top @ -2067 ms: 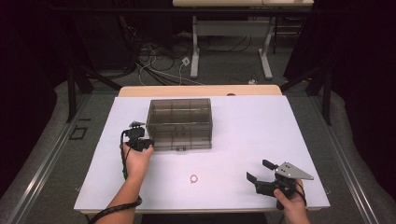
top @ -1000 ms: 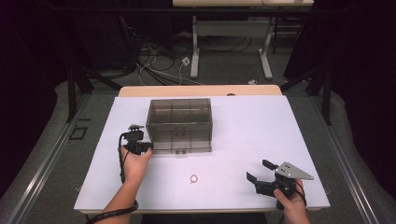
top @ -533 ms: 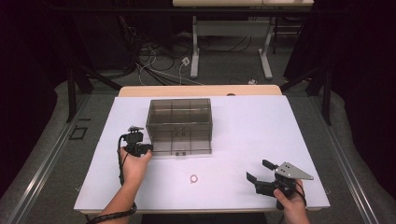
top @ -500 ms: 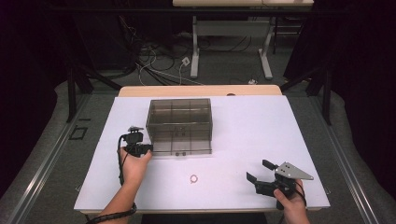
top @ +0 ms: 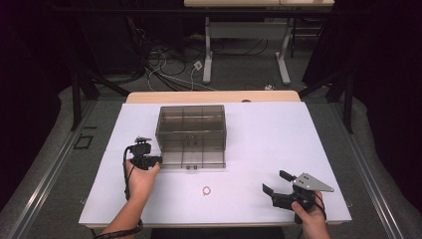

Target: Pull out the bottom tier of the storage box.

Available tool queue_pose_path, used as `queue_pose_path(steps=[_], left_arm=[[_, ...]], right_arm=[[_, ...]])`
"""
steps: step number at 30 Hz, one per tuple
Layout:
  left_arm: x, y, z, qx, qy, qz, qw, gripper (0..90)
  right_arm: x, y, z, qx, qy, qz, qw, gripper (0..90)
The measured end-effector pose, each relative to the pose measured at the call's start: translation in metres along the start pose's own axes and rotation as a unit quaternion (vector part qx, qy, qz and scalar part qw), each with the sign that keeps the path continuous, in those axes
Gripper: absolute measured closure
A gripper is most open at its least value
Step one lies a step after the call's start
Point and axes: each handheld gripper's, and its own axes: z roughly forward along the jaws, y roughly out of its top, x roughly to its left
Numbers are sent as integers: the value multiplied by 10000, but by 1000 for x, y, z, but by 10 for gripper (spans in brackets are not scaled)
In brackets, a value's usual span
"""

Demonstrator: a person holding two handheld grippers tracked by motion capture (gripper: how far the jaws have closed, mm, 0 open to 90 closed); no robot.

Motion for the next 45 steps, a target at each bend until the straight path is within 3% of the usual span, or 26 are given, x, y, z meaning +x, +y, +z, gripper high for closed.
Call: queue_pose_path(steps=[31,45], left_arm=[[2,-10,-3,-8,-132,-38,9999,867],[0,-8,-13,-207,-146,211,9995,787]], right_arm=[[0,0,0,21,8,10,10000,148],[1,1,-1,34,19,-16,10000,149]])
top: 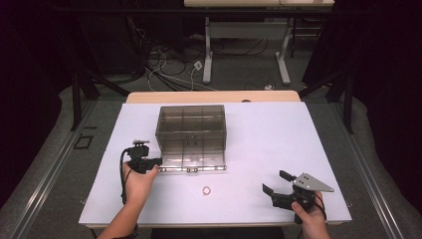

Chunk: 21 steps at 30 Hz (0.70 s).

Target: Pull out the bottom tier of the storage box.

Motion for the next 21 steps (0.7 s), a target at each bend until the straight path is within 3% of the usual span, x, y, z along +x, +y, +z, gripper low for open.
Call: queue_pose_path(steps=[10,13,21], left_arm=[[-2,-4,-4,-317,-104,262,9991,658],[-2,-5,-5,-348,-172,252,9989,625],[-5,-7,-7,-640,-289,435,9966,511]], right_arm=[[1,0,2,3,0,-35,10000,148],[1,0,1,-4,6,-40,10000,149],[1,1,1,18,0,-15,10000,148]])
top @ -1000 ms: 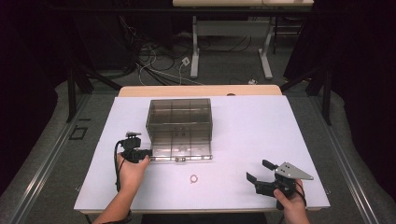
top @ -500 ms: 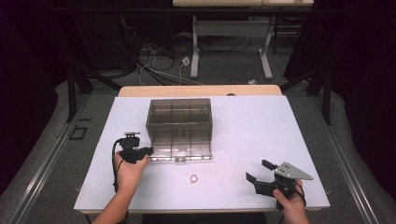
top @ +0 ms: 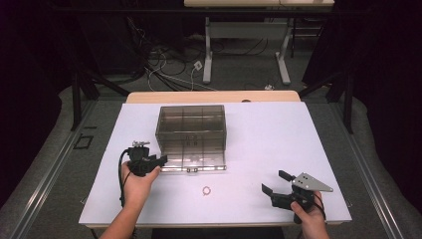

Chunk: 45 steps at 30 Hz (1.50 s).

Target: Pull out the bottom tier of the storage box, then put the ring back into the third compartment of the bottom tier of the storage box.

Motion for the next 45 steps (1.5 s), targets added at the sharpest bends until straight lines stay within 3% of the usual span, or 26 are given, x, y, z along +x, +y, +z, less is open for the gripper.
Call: queue_pose_path(steps=[12,17,23,31,37,45], left_arm=[[-10,-3,-5,-231,-203,351,9989,367],[-15,-4,-9,-237,-298,573,9976,332],[-25,-6,-12,-298,-395,667,9965,303],[-40,-9,-13,-320,-490,983,9934,301],[-54,-13,-14,-353,-546,1317,9891,301],[-70,-19,-8,-360,-709,1498,9855,300]], right_arm=[[0,0,1,-30,24,-3,10000,148],[1,-1,2,-46,43,31,10000,148],[2,-1,2,-18,26,40,10000,149],[1,0,2,-29,29,-4,10000,148],[1,0,2,-28,38,-32,10000,149],[0,0,2,-21,55,-65,10000,148]])
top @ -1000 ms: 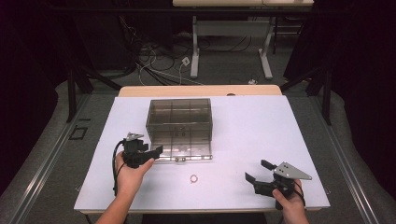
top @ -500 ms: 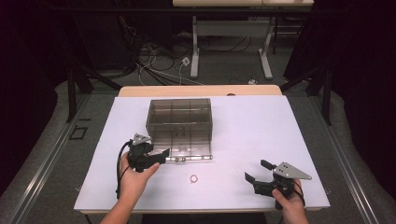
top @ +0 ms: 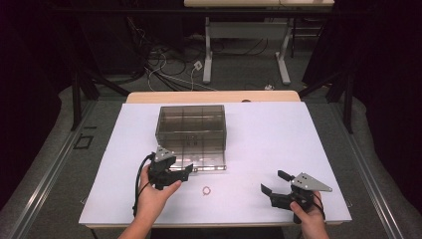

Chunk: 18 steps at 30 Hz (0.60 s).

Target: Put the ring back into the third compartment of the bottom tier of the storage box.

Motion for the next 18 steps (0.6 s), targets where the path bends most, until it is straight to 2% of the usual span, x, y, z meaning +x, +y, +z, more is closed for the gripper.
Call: queue_pose_path(steps=[8,18], left_arm=[[-14,-2,8,82,-199,72,9997,301],[-24,-5,17,152,-401,132,9990,314]], right_arm=[[0,0,0,-16,4,2,10000,149],[0,0,-2,76,5,44,10000,148]])
